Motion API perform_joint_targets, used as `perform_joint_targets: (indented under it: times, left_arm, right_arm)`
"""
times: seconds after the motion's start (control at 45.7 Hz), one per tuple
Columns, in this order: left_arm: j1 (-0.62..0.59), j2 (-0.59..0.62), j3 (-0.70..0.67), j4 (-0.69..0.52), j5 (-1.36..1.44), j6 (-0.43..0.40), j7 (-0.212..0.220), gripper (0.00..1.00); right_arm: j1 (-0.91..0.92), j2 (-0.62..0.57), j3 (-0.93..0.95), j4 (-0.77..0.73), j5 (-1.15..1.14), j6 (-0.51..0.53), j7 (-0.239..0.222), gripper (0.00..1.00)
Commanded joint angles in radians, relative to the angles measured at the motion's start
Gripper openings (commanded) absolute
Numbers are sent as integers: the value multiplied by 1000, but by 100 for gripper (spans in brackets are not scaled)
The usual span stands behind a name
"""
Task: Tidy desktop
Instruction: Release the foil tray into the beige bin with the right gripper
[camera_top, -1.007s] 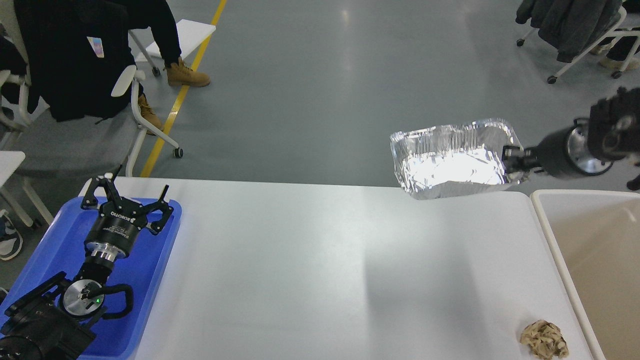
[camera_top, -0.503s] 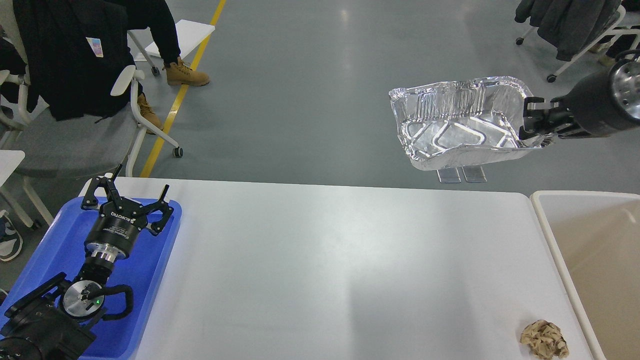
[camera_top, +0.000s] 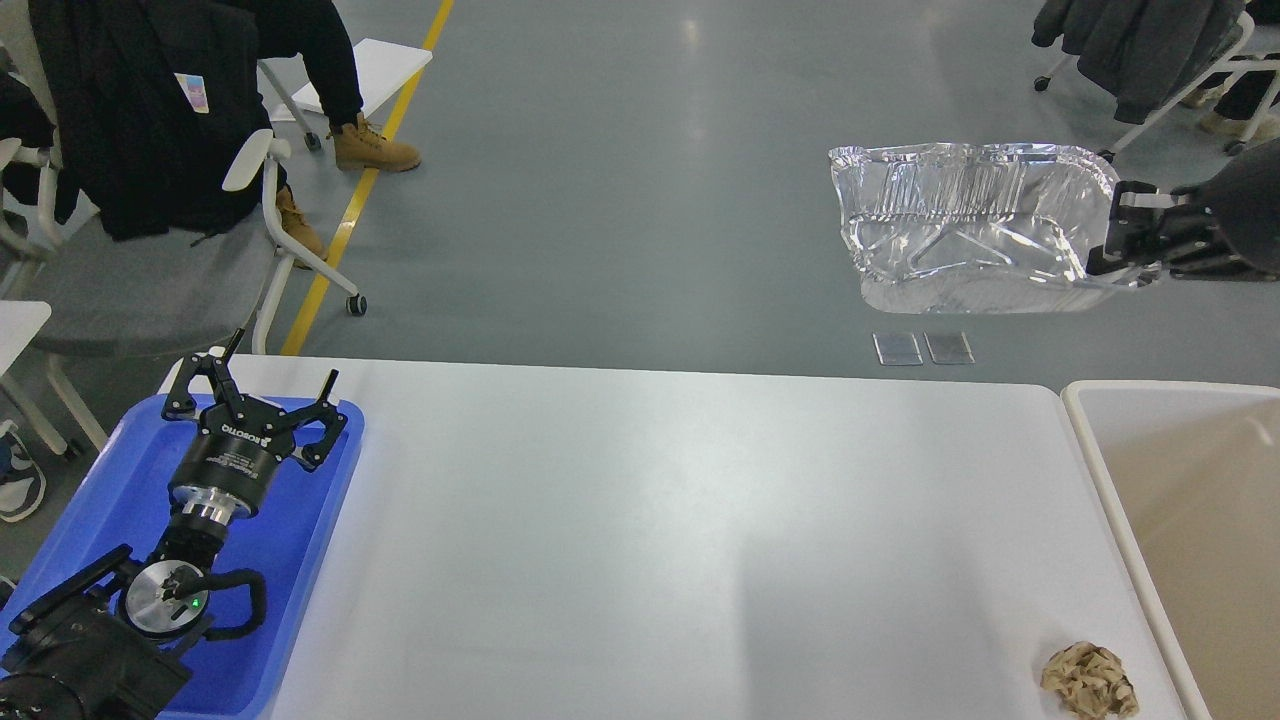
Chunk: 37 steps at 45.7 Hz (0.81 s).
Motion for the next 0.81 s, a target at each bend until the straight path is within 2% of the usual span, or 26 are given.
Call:
perform_joint_targets:
  times: [0.0,0.394,0.569,0.788]
  left_arm:
    - [0,0,0,0,0,0,1,99]
    - [0,0,0,0,0,0,-1,99]
    - [0,0,0,0,0,0,1,99]
    - [0,0,0,0,0,0,1,99]
  right_arm:
    - [-49,-152,-25,-76,-29,4,1,0]
    - [-287,-419,-7,-352,-60,5,4,0]
    - [-428,-479,47,-451,-57,0,1,0]
    - [-690,-500,223,-561,-38,-12,-4,0]
